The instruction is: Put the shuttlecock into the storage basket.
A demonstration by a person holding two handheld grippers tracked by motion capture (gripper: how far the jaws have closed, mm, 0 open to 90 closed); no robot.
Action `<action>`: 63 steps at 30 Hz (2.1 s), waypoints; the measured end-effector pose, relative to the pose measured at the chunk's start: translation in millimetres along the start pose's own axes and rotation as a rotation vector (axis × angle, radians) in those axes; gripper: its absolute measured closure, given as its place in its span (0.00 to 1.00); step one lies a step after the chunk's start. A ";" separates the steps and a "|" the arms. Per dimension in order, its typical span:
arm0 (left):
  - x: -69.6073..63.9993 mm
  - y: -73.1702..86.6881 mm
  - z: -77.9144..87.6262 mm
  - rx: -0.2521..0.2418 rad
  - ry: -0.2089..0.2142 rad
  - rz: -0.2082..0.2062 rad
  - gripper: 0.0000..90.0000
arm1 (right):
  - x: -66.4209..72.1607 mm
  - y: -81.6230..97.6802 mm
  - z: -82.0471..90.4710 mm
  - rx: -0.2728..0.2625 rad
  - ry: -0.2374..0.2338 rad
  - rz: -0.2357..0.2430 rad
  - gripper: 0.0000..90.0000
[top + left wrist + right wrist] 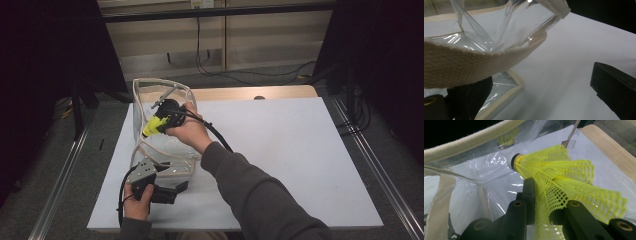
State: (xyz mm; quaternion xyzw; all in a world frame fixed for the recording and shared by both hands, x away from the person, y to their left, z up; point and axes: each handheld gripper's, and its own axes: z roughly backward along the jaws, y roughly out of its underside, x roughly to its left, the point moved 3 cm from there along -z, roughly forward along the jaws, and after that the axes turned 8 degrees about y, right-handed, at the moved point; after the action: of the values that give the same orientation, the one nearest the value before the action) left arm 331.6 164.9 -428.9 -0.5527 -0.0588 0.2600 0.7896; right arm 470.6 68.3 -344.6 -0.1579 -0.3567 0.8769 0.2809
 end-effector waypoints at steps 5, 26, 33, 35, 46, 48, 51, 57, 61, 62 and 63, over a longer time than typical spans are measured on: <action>-0.5 0.1 -0.1 0.000 -0.002 0.005 0.04 | 0.8 0.6 -1.7 -0.001 -0.002 0.003 0.88; -0.4 0.4 -0.3 0.002 -0.002 0.002 0.04 | 4.2 3.4 -9.9 0.017 -0.007 0.005 0.87; 0.1 0.5 -0.2 0.005 -0.003 -0.004 0.04 | 3.8 3.8 -10.0 0.016 -0.006 0.006 0.87; 0.2 0.5 -0.2 0.005 -0.004 -0.004 0.04 | 3.5 3.8 -9.4 0.016 -0.006 0.005 0.87; 0.1 0.5 -0.8 0.005 -0.003 -0.006 0.04 | 3.3 4.7 -9.6 0.020 -0.001 0.008 0.87; -0.3 0.7 -1.0 0.006 0.000 -0.002 0.04 | 3.1 4.9 -10.1 0.021 0.001 0.009 0.87; -0.3 0.7 -1.0 0.006 0.001 -0.002 0.04 | 3.7 5.1 -10.8 0.023 -0.002 0.016 0.87; -0.4 0.7 -1.1 0.006 0.001 -0.002 0.04 | 3.9 5.5 -11.2 0.023 -0.004 0.017 0.87; -0.6 1.0 -1.4 0.005 0.002 0.000 0.04 | 4.3 6.4 -11.4 0.027 -0.009 0.017 0.87; -0.3 1.0 -1.4 0.008 0.001 -0.004 0.04 | 4.1 6.4 -11.2 0.025 -0.008 0.017 0.87; -0.4 1.0 -1.5 0.007 0.001 -0.003 0.04 | 4.1 6.4 -11.2 0.026 -0.008 0.015 0.87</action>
State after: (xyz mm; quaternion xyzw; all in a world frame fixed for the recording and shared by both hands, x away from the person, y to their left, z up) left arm 331.5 163.7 -430.3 -0.5502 -0.0582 0.2587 0.7918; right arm 470.3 73.0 -357.3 -0.1532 -0.3451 0.8842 0.2749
